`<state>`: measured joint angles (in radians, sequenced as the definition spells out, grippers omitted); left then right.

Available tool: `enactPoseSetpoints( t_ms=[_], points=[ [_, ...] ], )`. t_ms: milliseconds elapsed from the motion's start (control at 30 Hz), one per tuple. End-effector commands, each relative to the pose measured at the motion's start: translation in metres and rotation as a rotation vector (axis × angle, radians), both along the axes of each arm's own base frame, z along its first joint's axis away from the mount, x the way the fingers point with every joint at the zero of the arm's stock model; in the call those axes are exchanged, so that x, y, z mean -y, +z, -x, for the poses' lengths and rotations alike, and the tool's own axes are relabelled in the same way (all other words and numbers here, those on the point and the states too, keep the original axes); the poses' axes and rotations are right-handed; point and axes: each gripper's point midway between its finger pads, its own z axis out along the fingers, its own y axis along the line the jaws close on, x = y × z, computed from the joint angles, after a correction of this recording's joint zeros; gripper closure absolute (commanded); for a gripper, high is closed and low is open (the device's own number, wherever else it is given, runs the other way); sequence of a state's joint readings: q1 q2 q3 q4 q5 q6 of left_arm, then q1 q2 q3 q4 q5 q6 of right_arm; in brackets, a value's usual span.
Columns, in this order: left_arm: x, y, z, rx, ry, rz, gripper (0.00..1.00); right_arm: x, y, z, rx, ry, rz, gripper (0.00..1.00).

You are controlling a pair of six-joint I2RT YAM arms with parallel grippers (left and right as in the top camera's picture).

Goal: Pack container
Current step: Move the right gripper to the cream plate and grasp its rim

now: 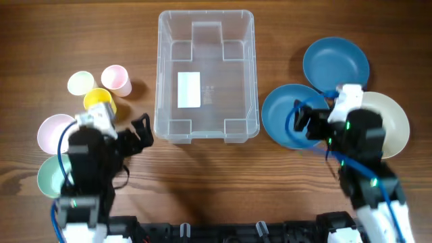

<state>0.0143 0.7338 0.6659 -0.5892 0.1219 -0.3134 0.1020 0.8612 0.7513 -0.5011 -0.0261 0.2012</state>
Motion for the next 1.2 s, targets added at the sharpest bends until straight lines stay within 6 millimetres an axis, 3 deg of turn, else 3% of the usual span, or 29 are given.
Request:
enactPoseSetpoints(
  t_ms=[0,233,300,400,467,500,600,767,867,1167],
  points=[
    [0.002,0.013,-0.015,-0.123,-0.002,0.017,0.0,0.007,0.002,-0.014,-0.142,-0.014,-0.039,0.0],
    [0.005,0.003,-0.022,-0.232,-0.017,0.034,0.0,0.017,-0.026,-0.015,-0.358,-0.058,-0.036,0.0],
    [0.005,0.002,-0.022,-0.234,-0.017,0.034,0.0,0.033,-0.03,-0.01,-0.386,-0.19,-0.079,0.0],
    [0.005,0.003,-0.022,-0.229,-0.017,0.034,0.0,0.065,-0.029,-0.003,-0.397,-0.355,-0.194,0.0],
    [0.005,0.004,-0.022,-0.225,-0.017,0.034,0.0,0.098,-0.032,0.008,-0.411,-0.513,-0.276,0.0],
    [0.005,0.004,-0.022,-0.225,-0.017,0.034,0.0,0.127,-0.037,0.021,-0.43,-0.665,-0.342,0.0],
    [0.005,0.005,-0.022,-0.222,-0.017,0.034,0.0,0.176,-0.046,0.05,-0.439,-0.904,-0.433,0.0],
    [0.005,0.007,-0.025,-0.211,-0.017,0.033,0.0,0.235,-0.068,0.088,-0.461,-1.146,-0.512,0.0],
    [0.005,0.007,-0.025,-0.209,-0.017,0.033,0.0,0.252,-0.101,0.099,-0.577,-1.183,-0.506,0.0],
    [0.005,0.007,-0.025,-0.208,-0.017,0.034,0.0,0.259,-0.179,0.087,-0.759,-1.145,-0.573,0.0]
  ],
)
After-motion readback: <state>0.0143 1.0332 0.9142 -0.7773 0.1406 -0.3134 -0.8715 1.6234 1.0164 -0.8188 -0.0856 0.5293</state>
